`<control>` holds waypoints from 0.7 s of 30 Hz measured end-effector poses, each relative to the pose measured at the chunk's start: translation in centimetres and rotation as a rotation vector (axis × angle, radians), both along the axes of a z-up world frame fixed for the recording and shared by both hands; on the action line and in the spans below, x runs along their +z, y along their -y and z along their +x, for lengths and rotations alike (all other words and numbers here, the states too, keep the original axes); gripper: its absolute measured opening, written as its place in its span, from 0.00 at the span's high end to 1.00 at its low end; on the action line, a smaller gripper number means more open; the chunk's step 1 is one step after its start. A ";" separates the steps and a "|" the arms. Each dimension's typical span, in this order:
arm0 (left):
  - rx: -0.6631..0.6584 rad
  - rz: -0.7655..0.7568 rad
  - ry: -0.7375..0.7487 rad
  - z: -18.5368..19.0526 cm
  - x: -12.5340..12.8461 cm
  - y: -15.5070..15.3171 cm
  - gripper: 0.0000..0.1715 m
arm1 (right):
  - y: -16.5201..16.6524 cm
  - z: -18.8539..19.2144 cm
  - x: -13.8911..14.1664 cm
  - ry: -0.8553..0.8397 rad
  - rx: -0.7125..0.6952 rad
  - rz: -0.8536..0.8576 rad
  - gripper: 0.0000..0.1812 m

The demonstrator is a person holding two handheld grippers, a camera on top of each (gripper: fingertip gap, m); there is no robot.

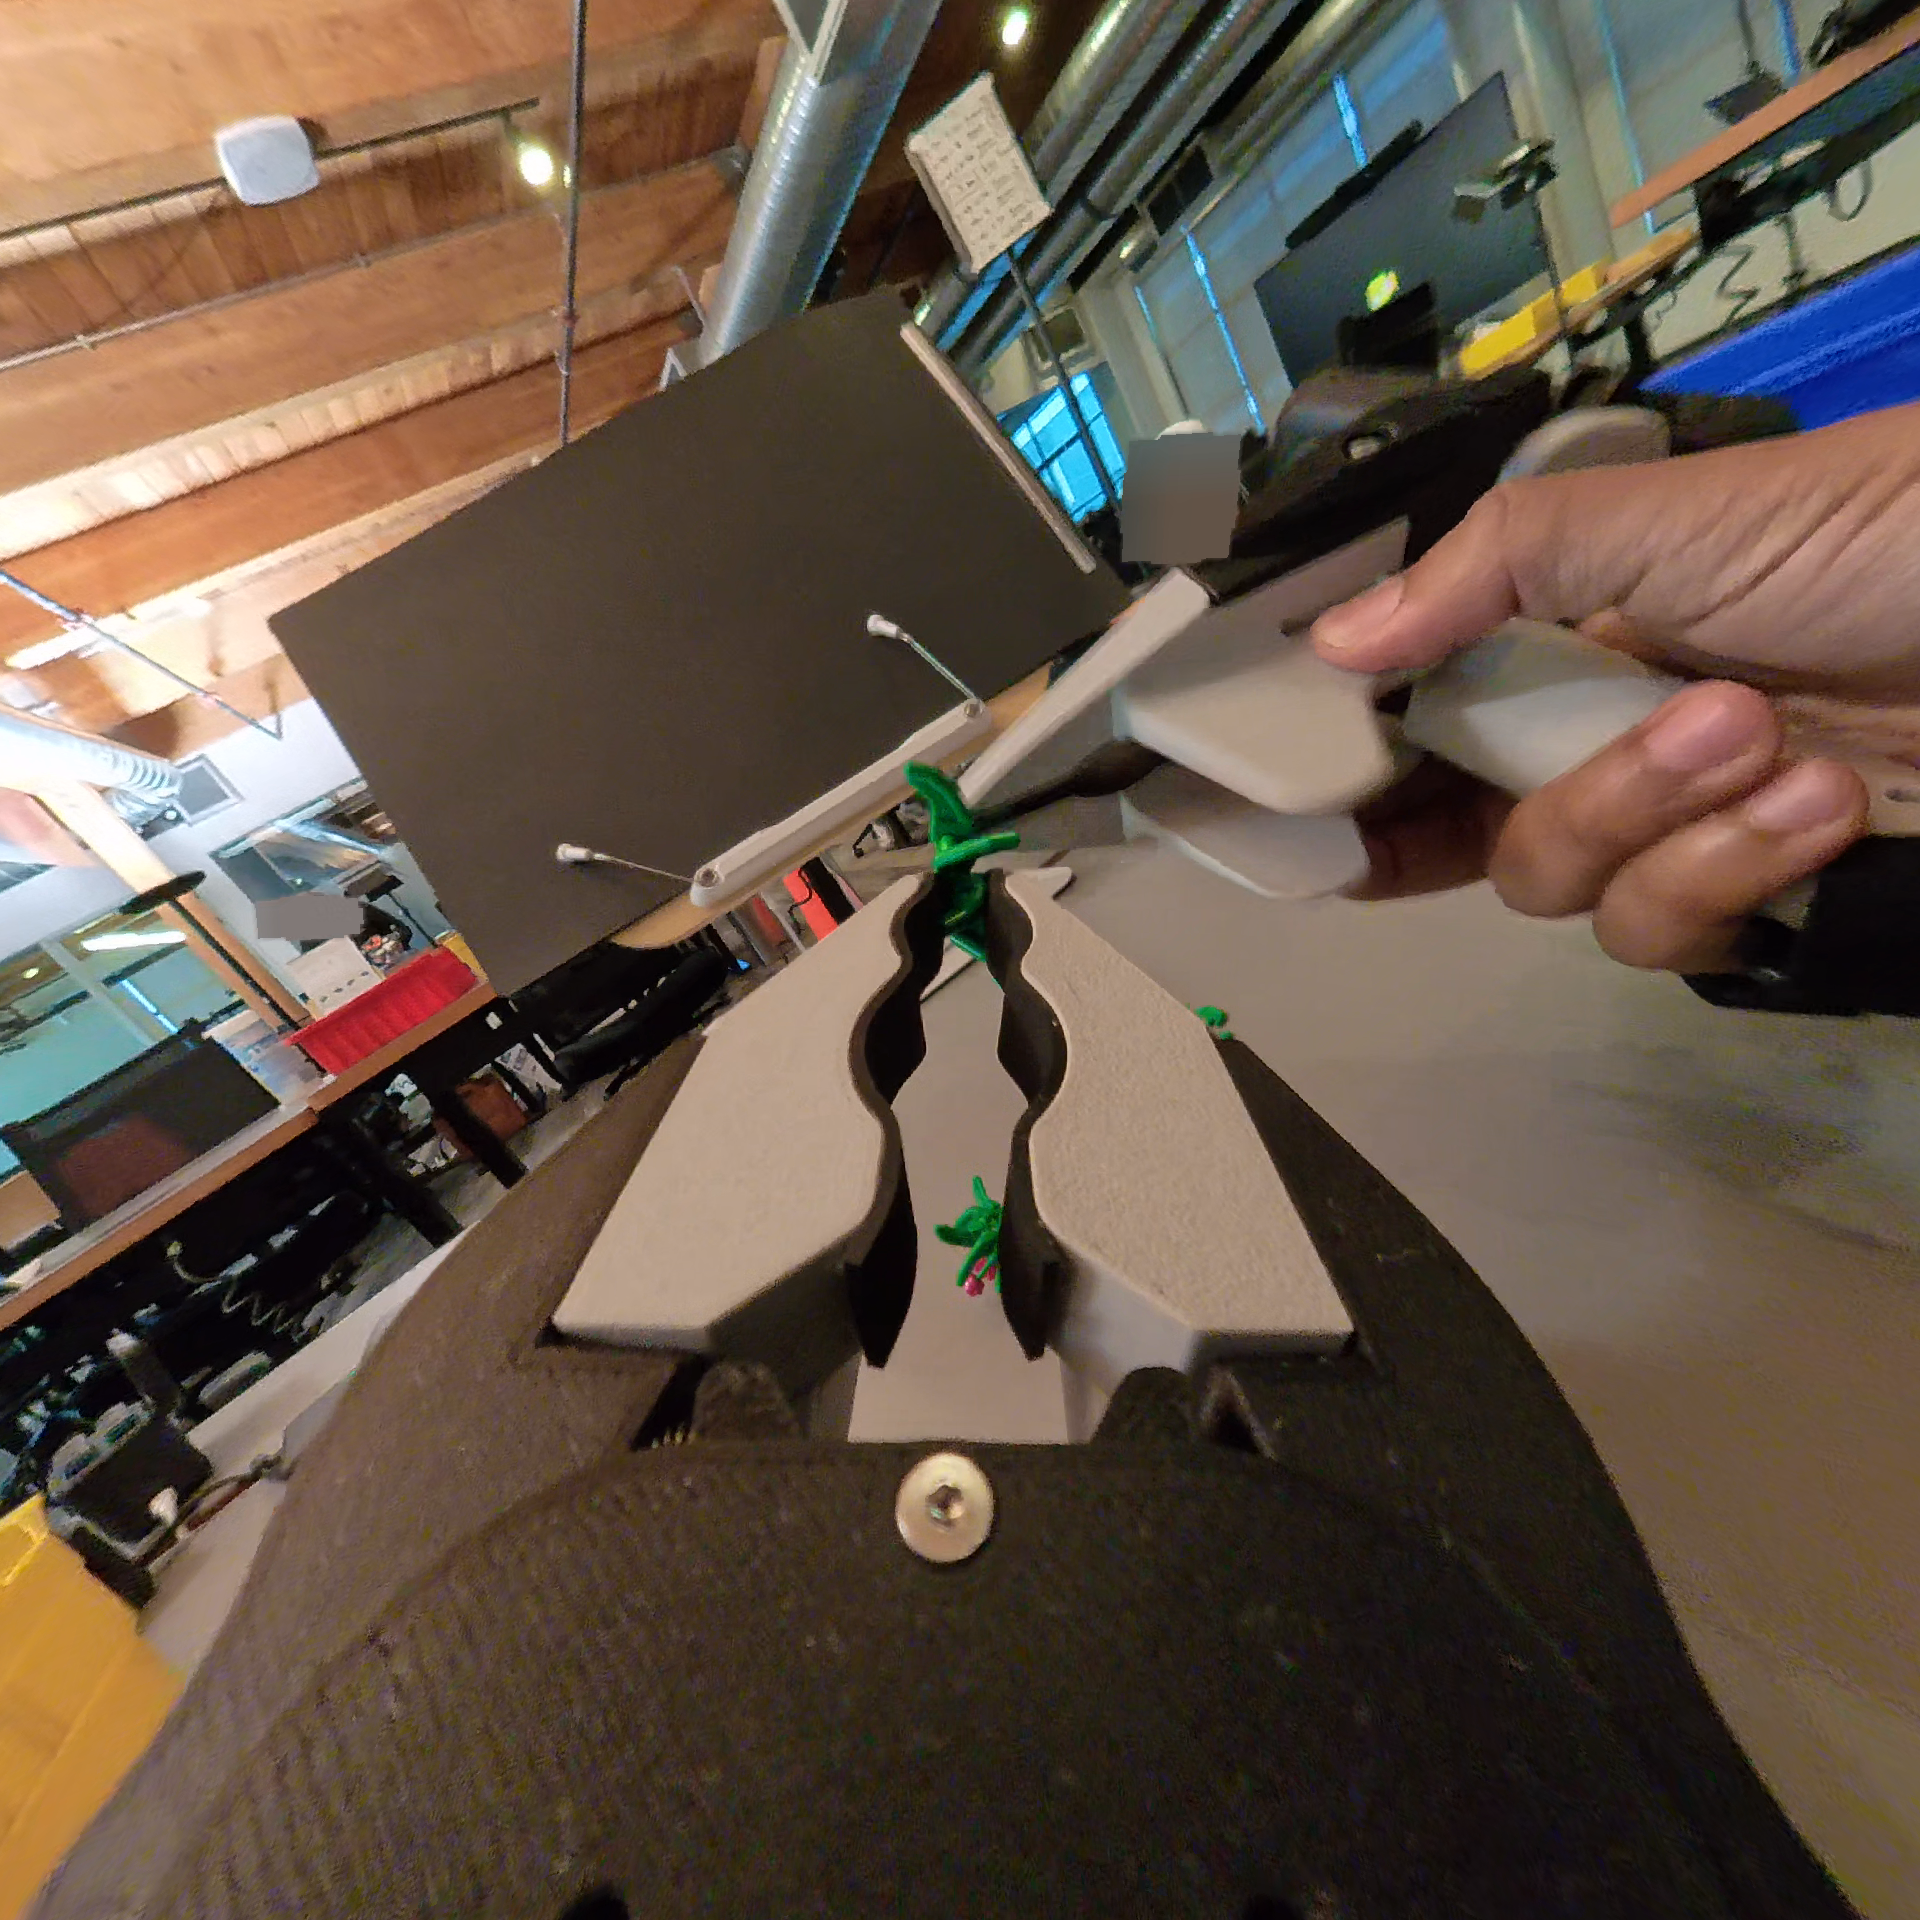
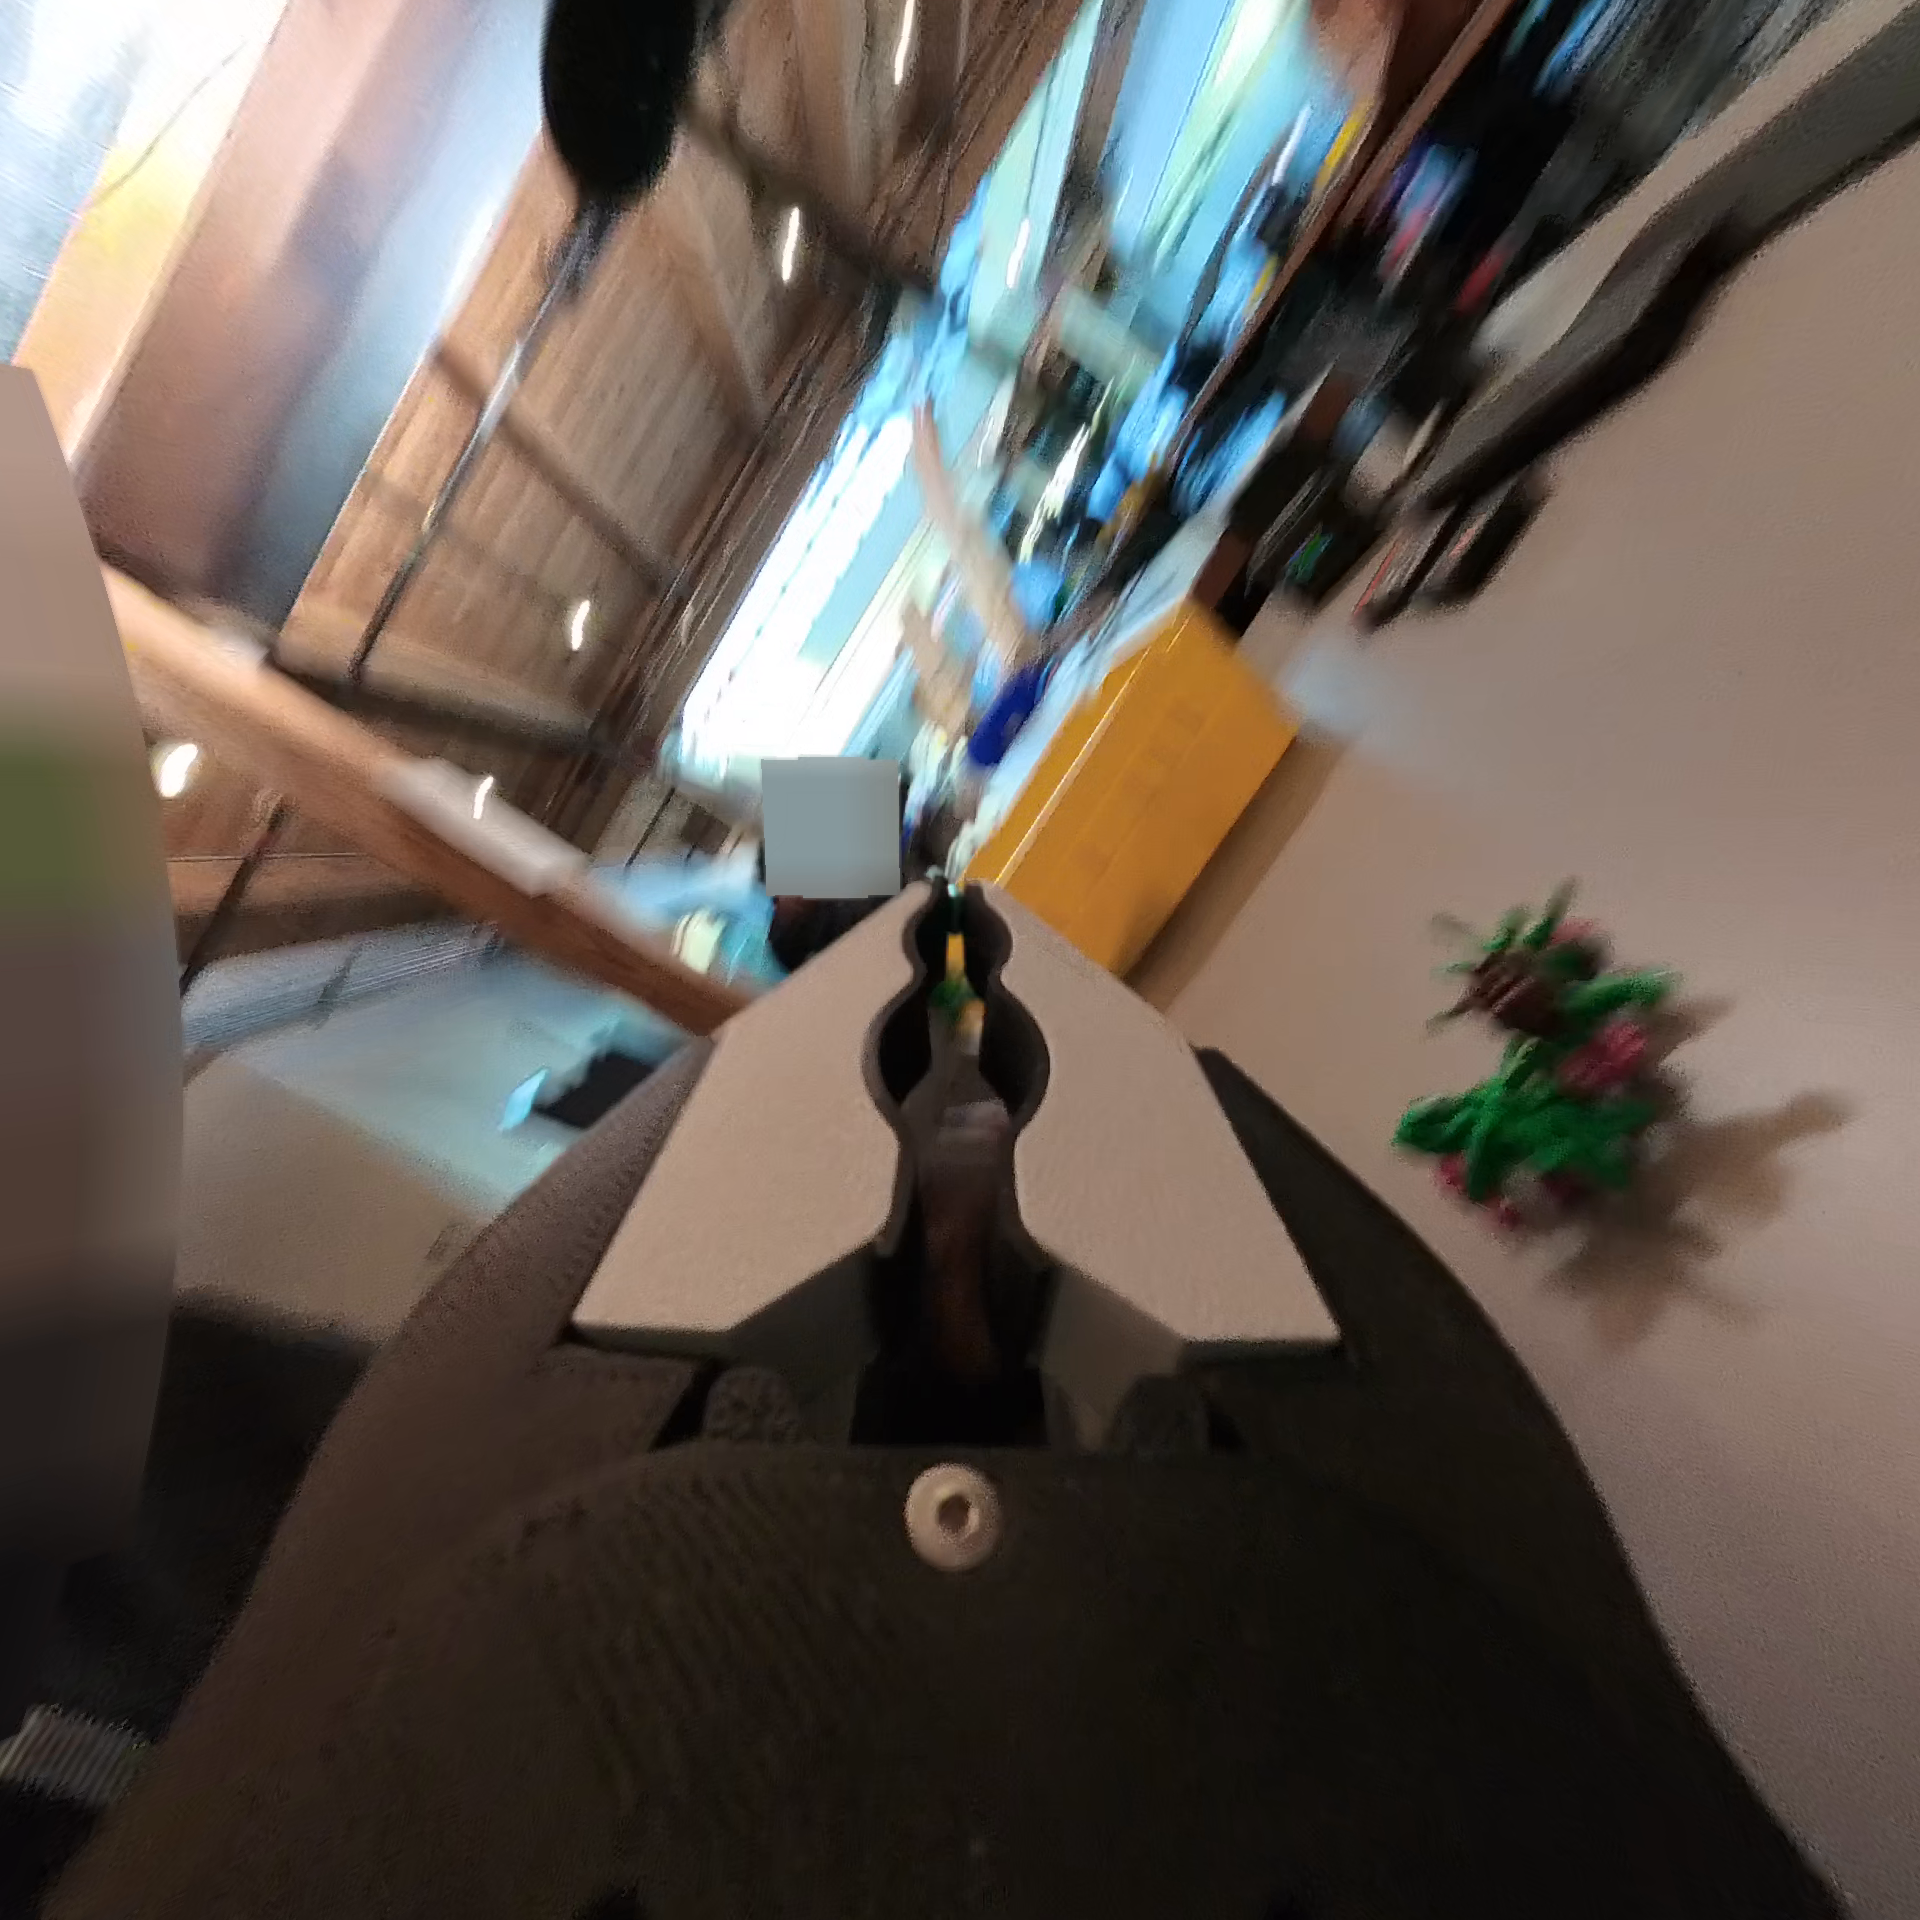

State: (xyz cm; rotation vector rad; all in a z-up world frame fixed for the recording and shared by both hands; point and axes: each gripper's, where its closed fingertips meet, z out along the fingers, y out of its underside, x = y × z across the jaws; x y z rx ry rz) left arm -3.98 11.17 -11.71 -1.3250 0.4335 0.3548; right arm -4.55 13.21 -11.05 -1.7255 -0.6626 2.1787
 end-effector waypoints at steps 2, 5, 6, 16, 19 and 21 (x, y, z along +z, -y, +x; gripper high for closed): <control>0.002 0.065 -0.041 0.1 0.8 1.3 0.98 | -5.2 2.2 1.5 -0.068 -0.229 -0.030 1.00; -0.020 0.047 0.082 0.1 1.3 1.2 0.98 | -8.2 3.8 1.4 0.097 -0.354 0.212 1.00; -0.037 0.029 0.117 0.1 0.9 0.8 0.98 | -8.0 3.4 1.0 0.175 -0.382 0.325 1.00; -0.097 -0.062 0.175 -0.1 -1.4 -0.3 0.98 | -12.1 1.5 -12.8 0.772 -0.465 0.350 1.00; -0.105 -0.072 0.235 -0.7 -1.4 -0.3 0.98 | -12.9 2.4 -13.3 0.812 -0.514 0.356 0.99; -0.110 -0.078 0.275 -1.1 -1.4 -0.3 0.98 | -13.1 2.5 -13.1 0.813 -0.519 0.358 1.00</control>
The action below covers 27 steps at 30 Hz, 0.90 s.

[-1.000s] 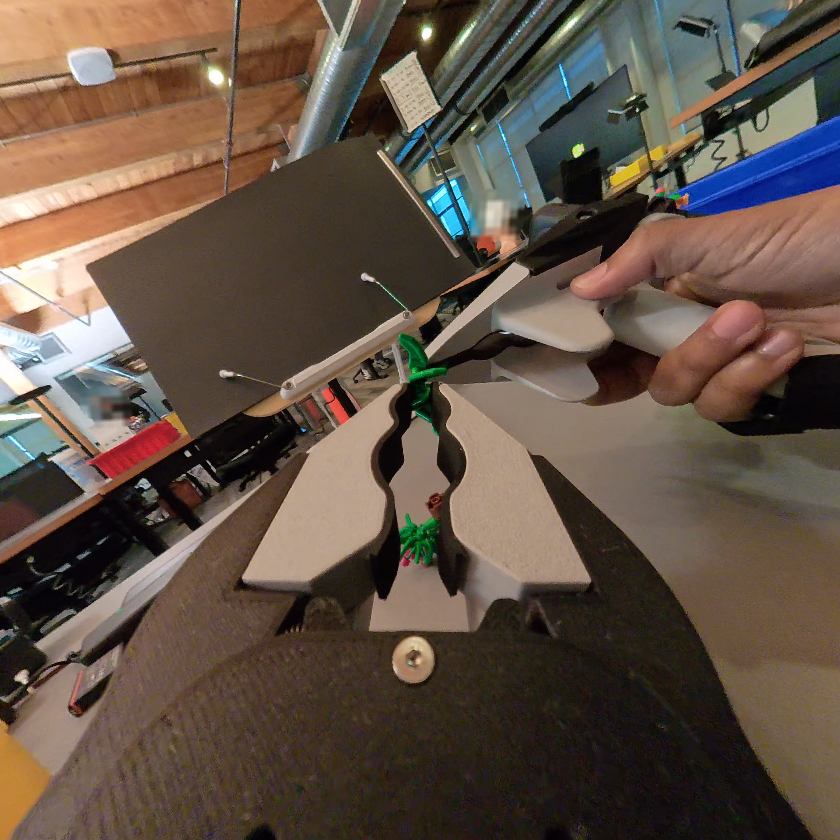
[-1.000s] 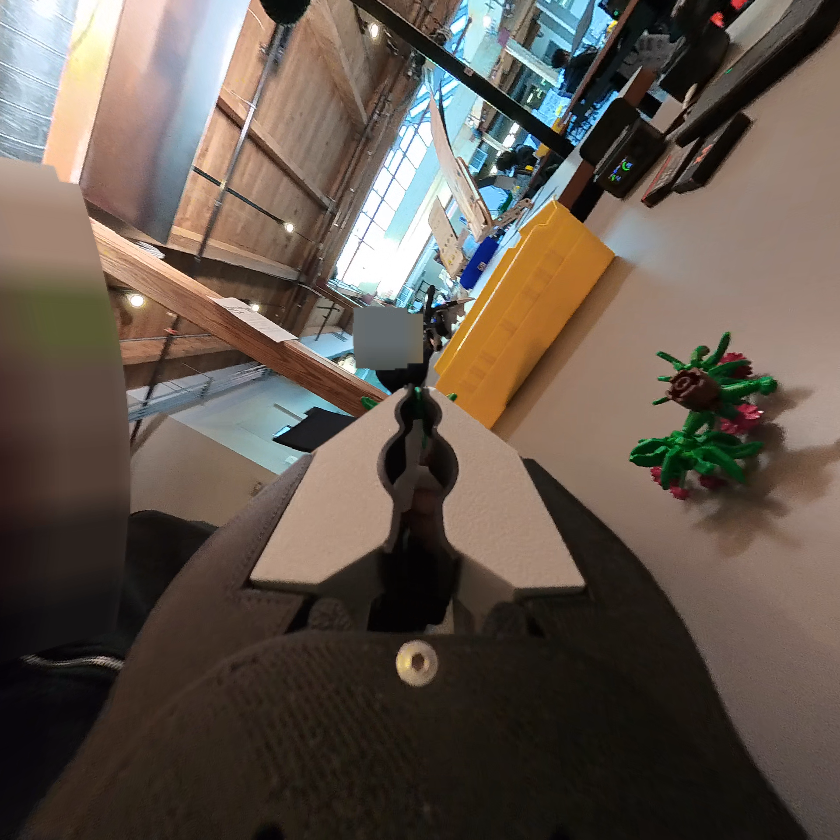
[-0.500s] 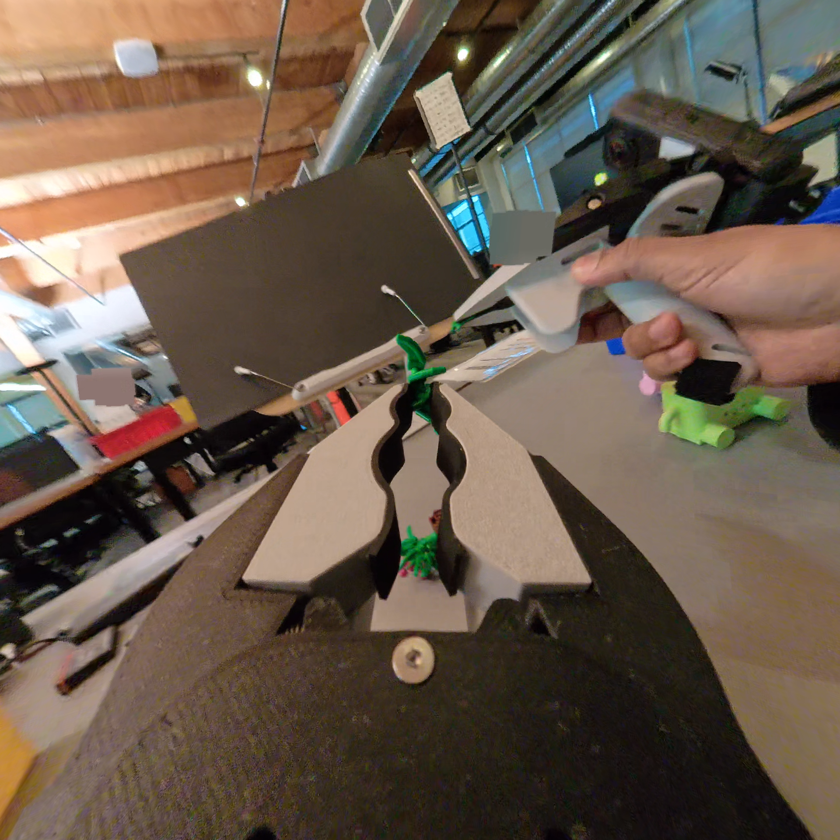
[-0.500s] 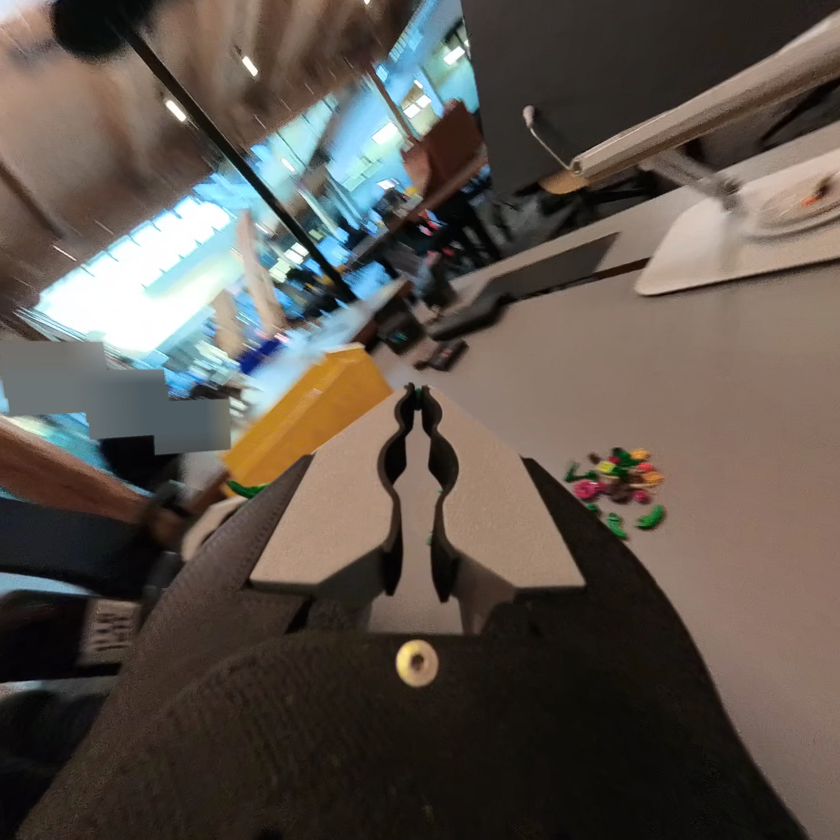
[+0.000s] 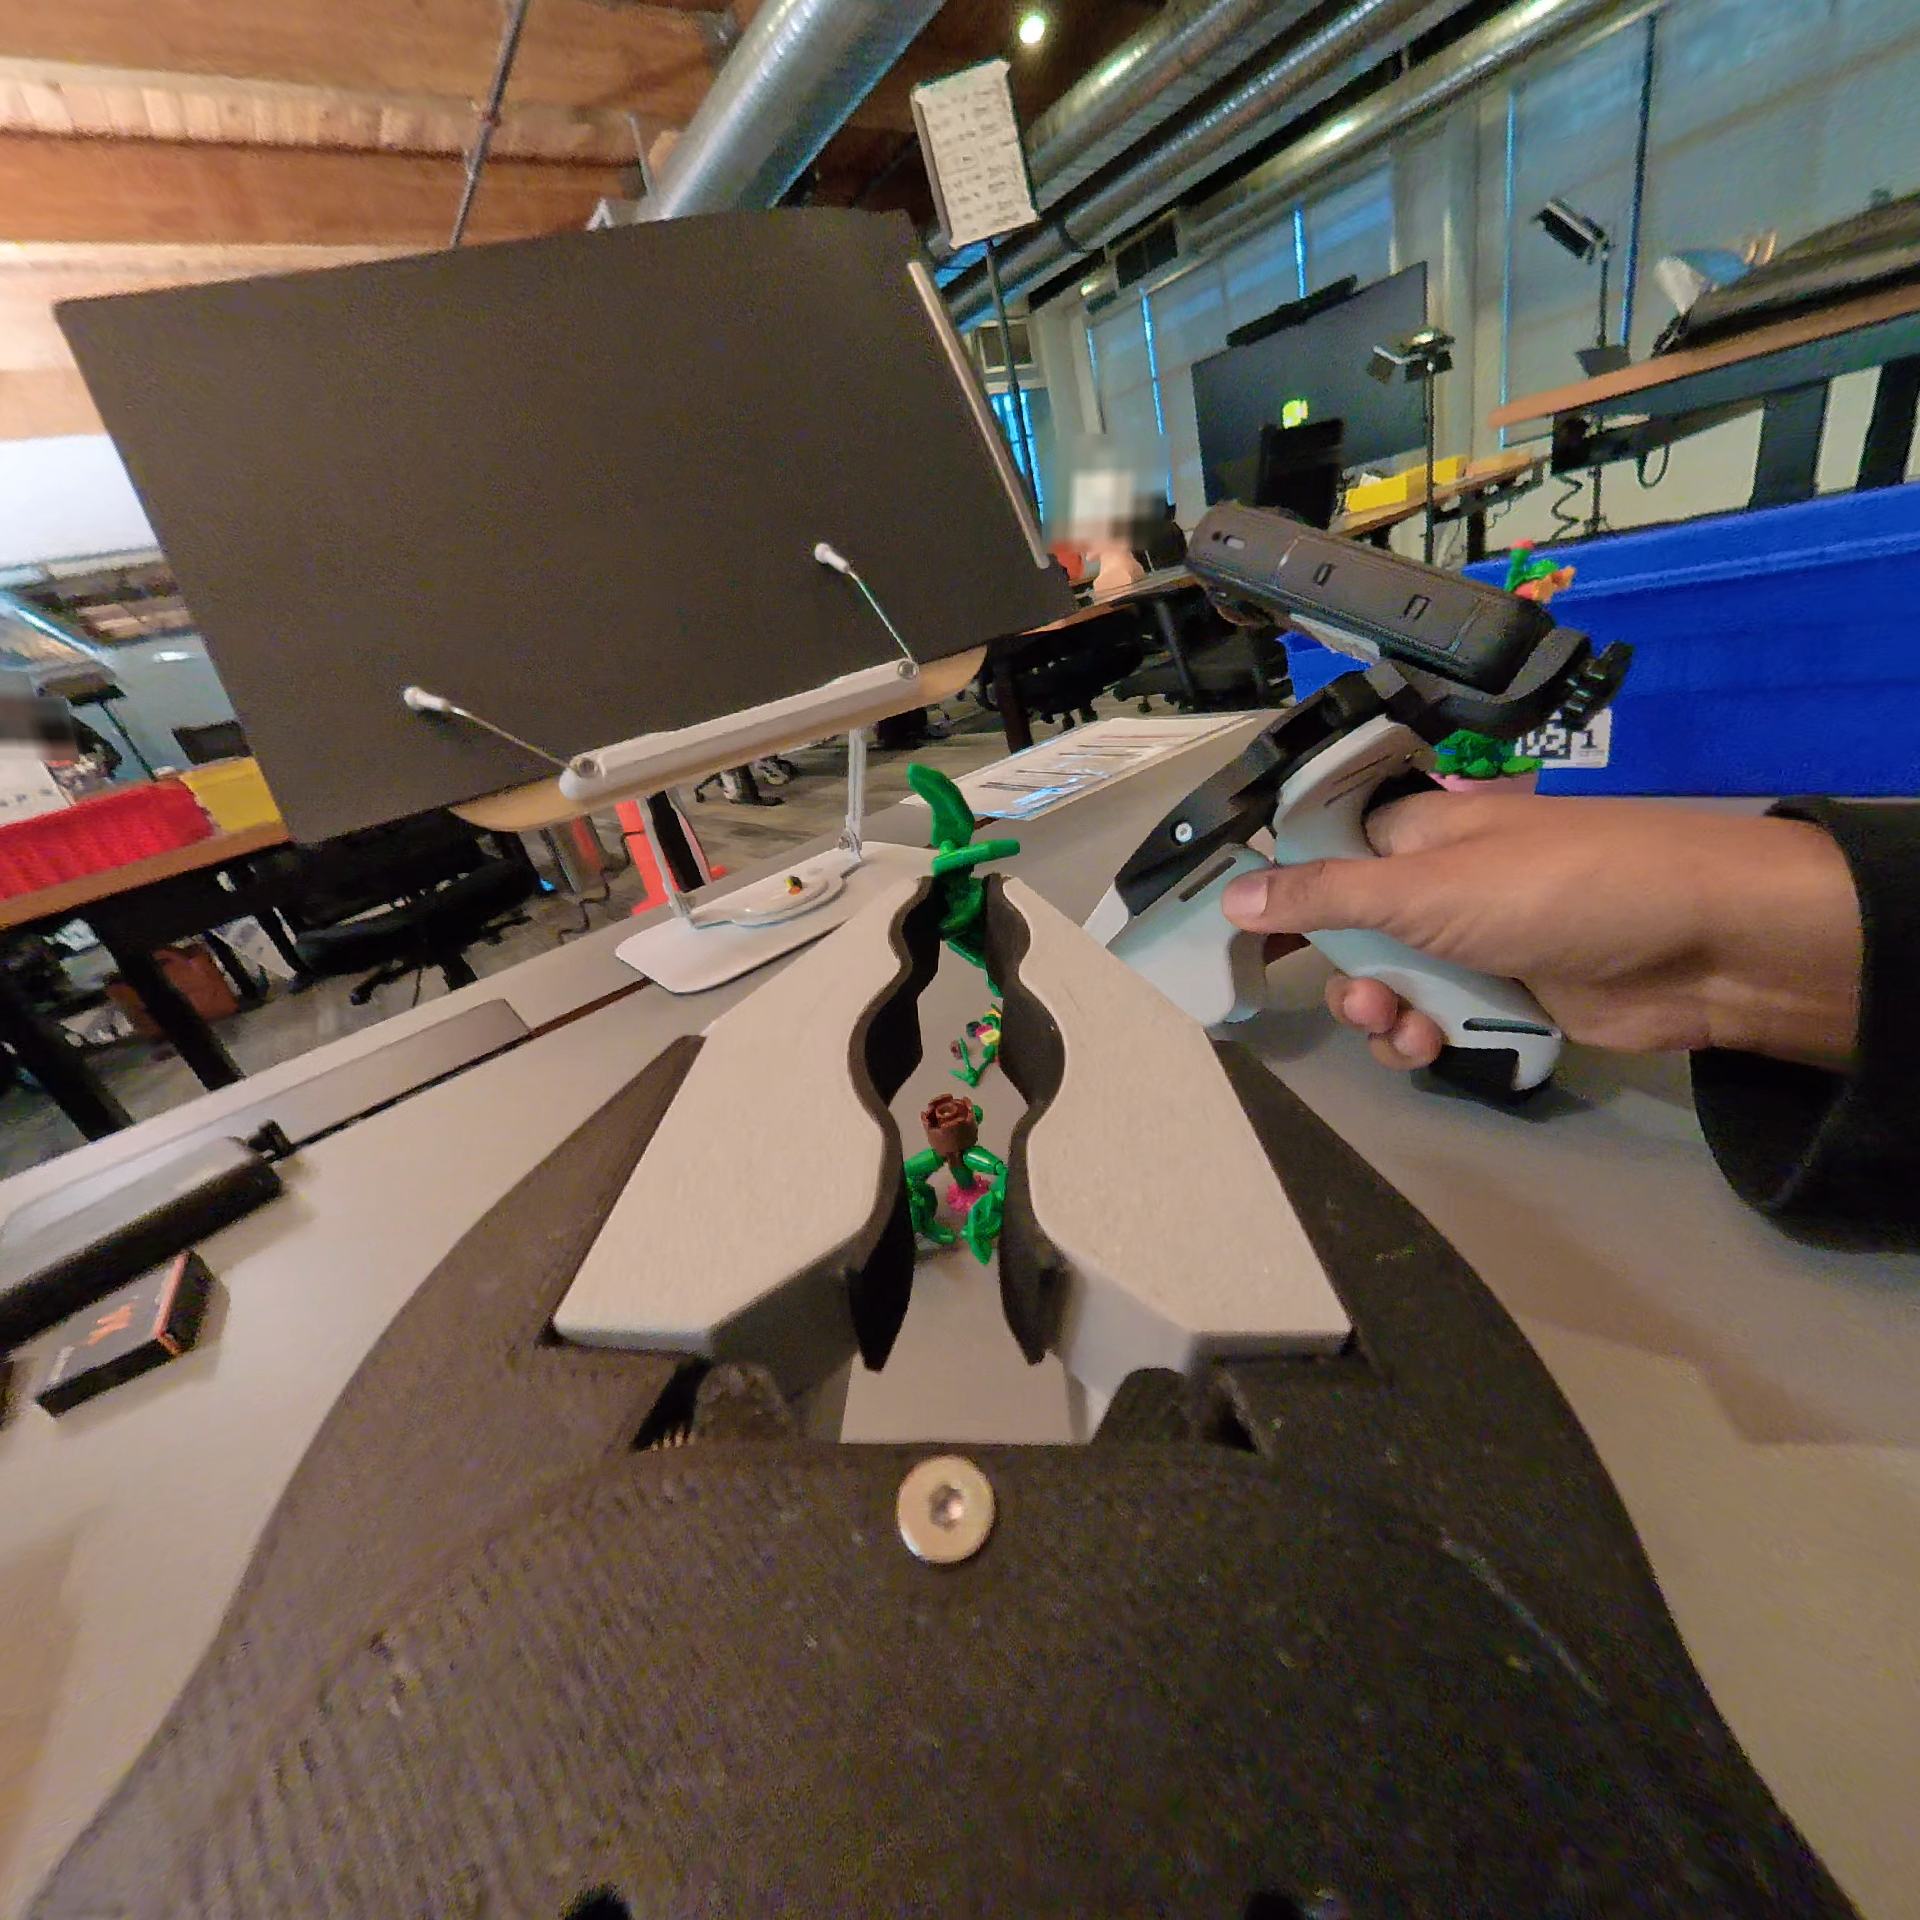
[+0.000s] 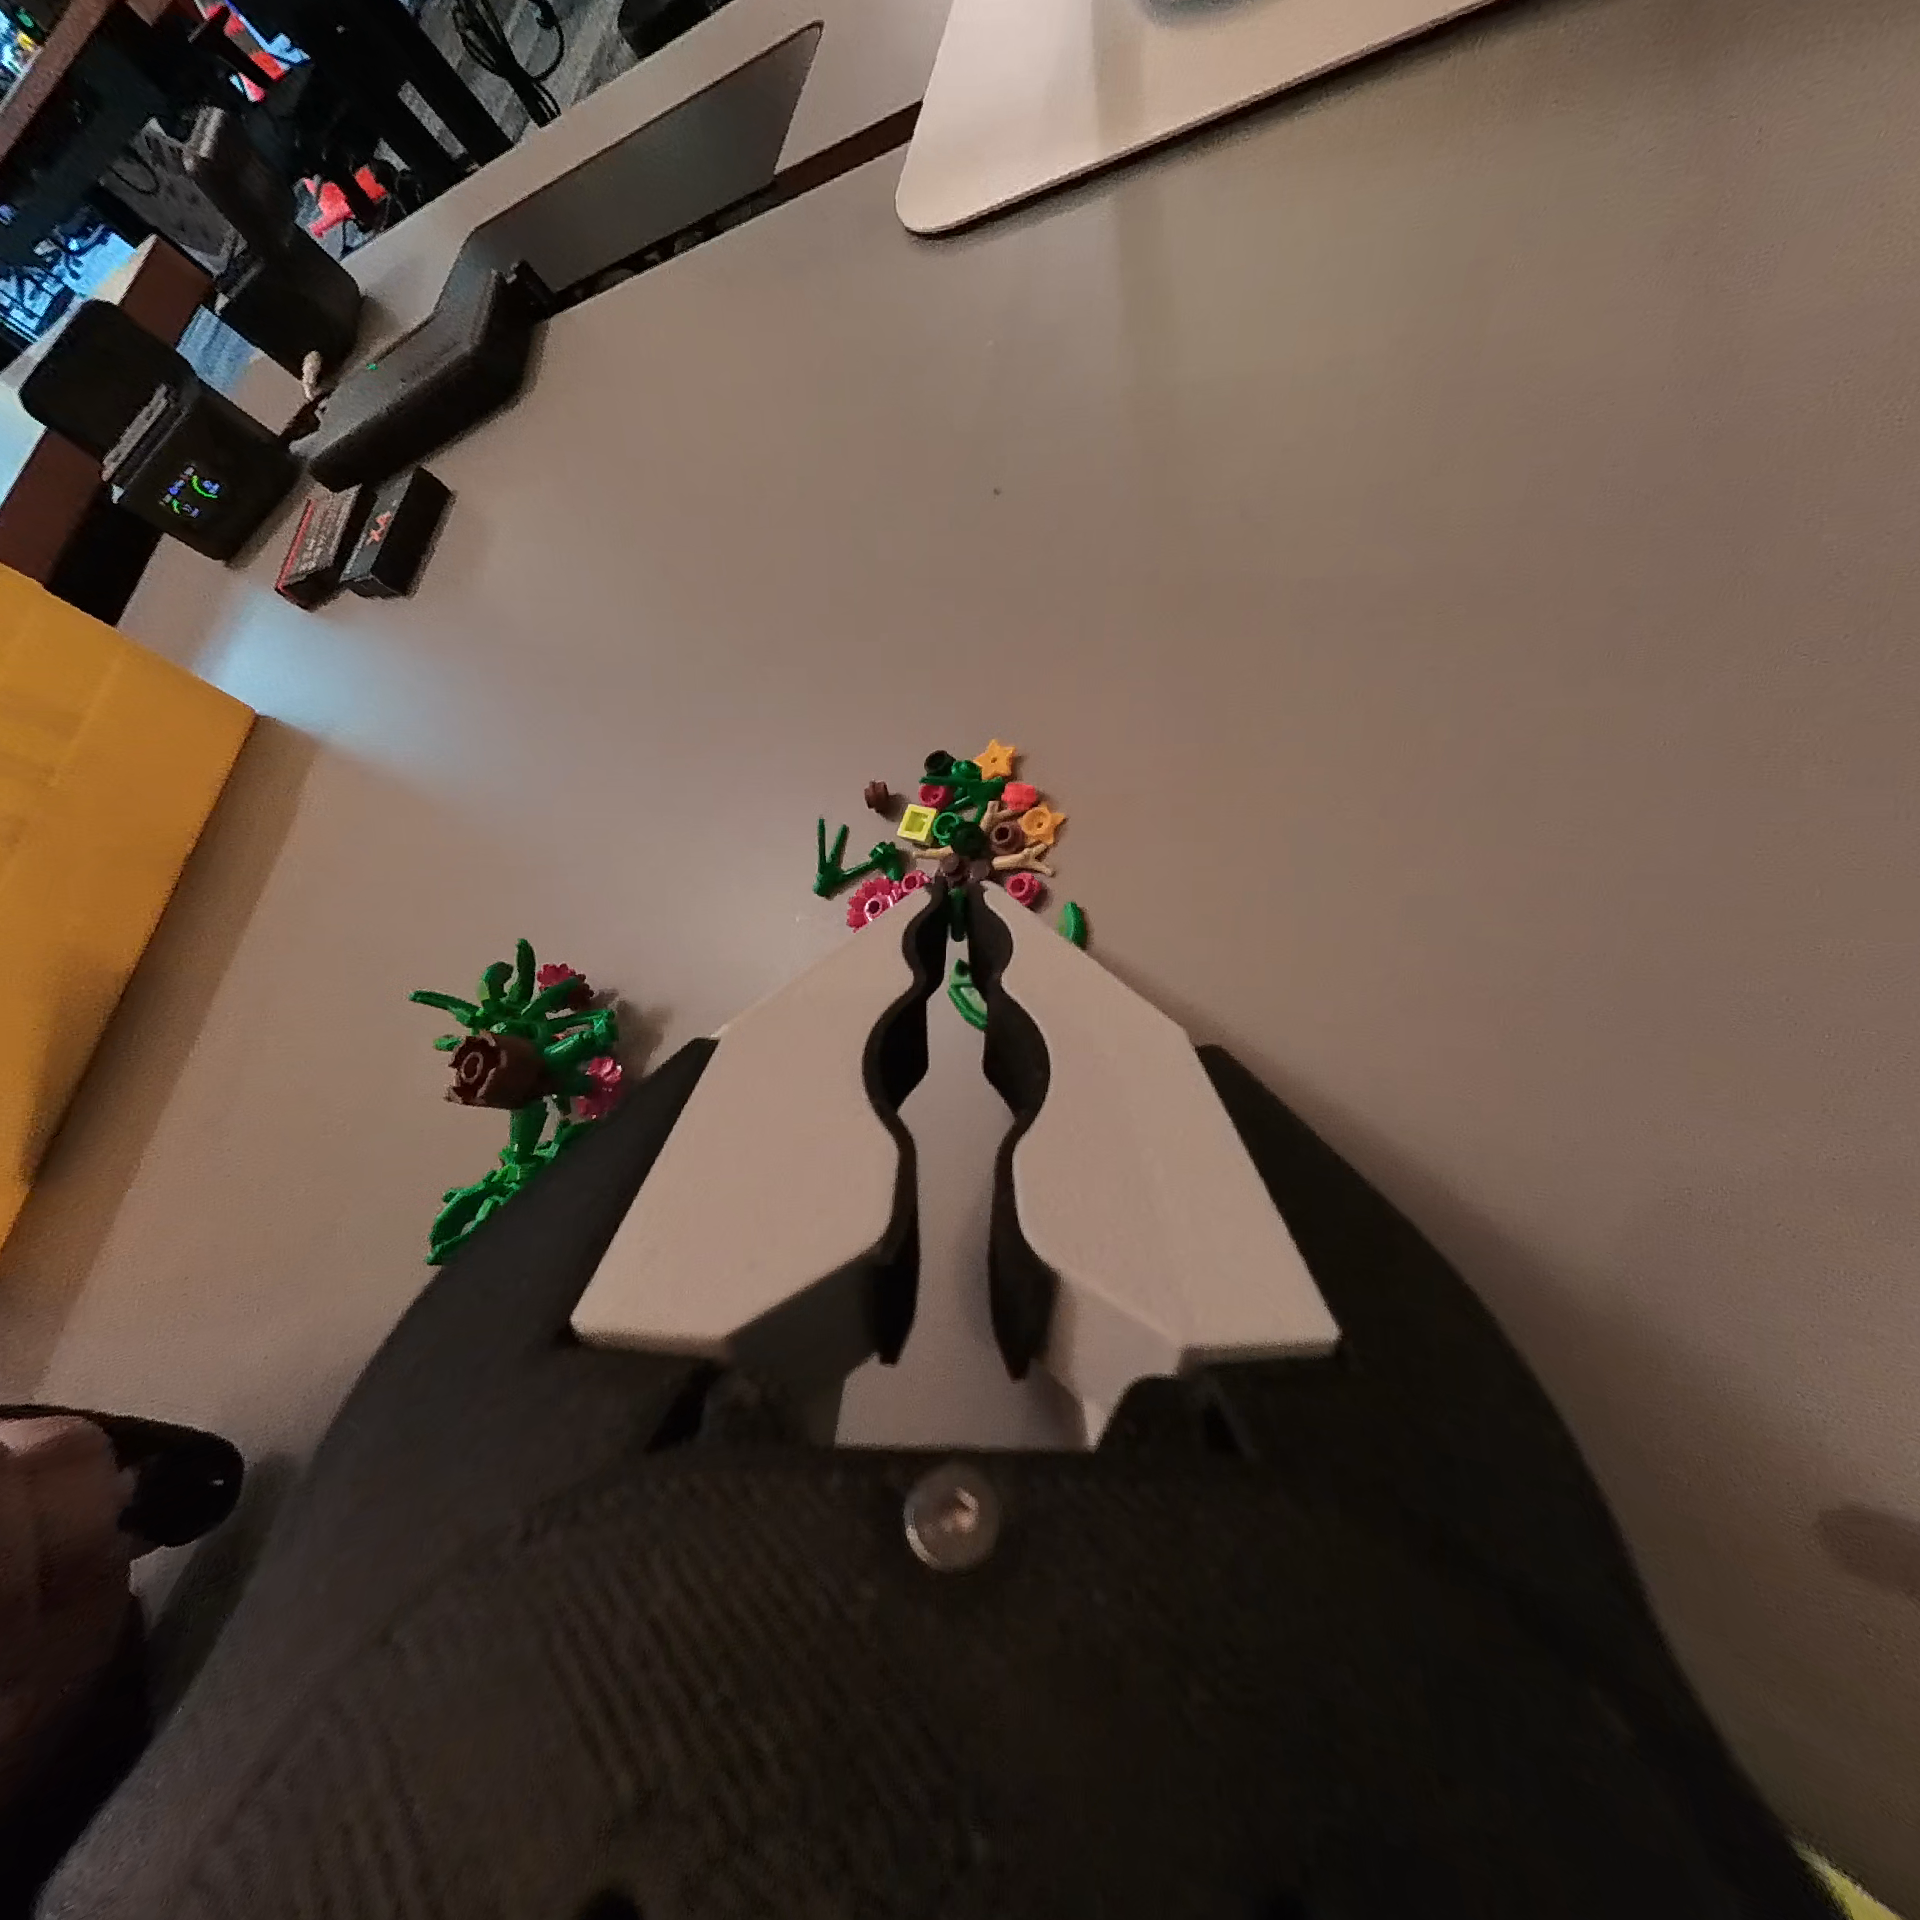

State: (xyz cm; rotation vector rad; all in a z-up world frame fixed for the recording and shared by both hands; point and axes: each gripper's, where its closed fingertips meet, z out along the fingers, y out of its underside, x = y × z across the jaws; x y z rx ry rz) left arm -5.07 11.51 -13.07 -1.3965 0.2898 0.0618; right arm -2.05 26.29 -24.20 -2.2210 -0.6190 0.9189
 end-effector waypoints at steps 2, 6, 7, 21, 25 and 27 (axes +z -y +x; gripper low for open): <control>-0.004 -0.010 0.036 -0.3 -0.1 -0.1 0.98 | -0.1 0.1 0.1 0.005 -0.003 0.005 0.97; -0.016 -0.024 0.095 -0.8 -0.2 -0.2 0.98 | -0.1 0.3 0.3 -0.010 -0.008 0.006 0.92; -0.025 -0.030 0.111 -0.8 -0.2 -0.3 0.98 | -0.1 0.3 0.6 -0.022 -0.009 0.012 0.92; -0.031 -0.089 0.135 -1.0 -1.1 -0.7 0.98 | 14.3 -3.0 13.3 -0.479 0.680 0.165 0.90; -0.026 -0.077 0.056 0.0 -1.1 -0.6 0.98 | 14.6 -3.4 12.2 -0.352 0.682 0.341 0.95; -0.025 -0.069 0.041 0.2 -1.0 -0.5 0.98 | 14.7 -3.6 11.8 -0.287 0.676 0.428 0.96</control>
